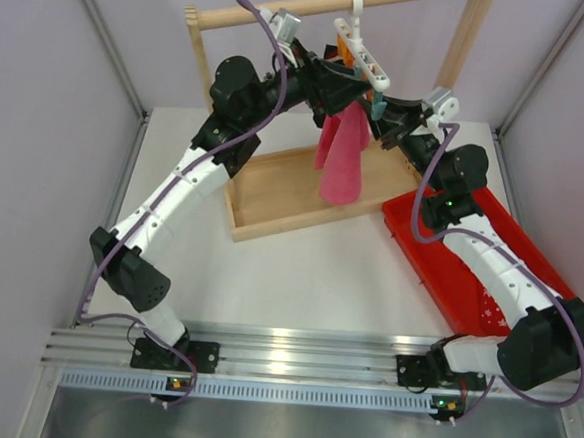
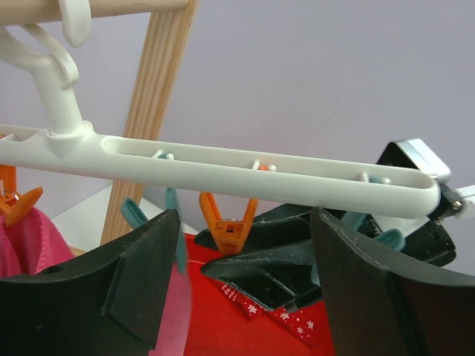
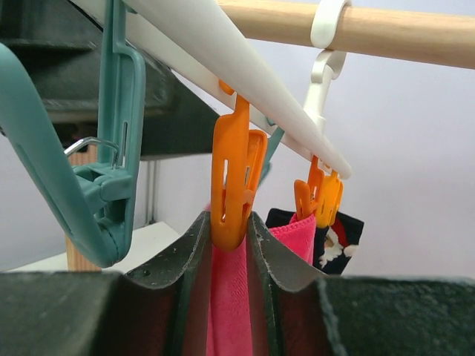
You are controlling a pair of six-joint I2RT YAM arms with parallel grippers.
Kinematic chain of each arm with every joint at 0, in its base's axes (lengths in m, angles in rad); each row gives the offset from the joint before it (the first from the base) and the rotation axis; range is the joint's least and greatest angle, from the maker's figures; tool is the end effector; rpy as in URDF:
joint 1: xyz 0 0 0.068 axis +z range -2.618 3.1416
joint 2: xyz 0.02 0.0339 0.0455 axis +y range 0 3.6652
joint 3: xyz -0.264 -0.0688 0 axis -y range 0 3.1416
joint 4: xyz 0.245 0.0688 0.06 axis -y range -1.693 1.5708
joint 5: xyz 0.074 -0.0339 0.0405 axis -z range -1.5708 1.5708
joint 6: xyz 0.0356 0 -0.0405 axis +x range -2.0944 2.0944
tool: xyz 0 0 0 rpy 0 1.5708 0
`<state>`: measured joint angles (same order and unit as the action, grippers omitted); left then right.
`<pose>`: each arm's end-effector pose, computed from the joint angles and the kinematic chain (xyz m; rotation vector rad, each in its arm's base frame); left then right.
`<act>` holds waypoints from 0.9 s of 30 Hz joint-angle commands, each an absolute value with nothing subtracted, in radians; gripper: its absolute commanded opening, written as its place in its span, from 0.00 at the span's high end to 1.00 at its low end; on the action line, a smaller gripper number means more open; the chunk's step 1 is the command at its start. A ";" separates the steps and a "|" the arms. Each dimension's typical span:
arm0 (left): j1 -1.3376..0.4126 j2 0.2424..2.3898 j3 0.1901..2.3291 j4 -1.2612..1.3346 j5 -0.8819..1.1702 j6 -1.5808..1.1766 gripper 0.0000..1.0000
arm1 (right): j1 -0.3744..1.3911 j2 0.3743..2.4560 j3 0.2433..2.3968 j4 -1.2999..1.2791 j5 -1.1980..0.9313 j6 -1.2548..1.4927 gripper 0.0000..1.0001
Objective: Clip the socks to the hanger
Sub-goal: Open the clamp at the hanger.
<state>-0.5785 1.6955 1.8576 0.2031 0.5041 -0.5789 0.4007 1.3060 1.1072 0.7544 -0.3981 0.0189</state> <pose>0.3114 -0.2239 0.5118 0.4779 1.2779 -1.2909 0.2650 0.1273 0.4351 -0.5542 0.9271 0.5805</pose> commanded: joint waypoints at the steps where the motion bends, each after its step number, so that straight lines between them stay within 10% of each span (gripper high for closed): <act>1: -0.586 1.603 1.845 0.161 0.472 -0.552 0.24 | 0.391 1.272 1.147 0.798 -0.445 0.040 1.00; 27: -0.584 1.704 1.905 0.193 0.518 -0.638 0.40 | 0.384 1.272 1.157 0.782 -0.485 0.057 1.00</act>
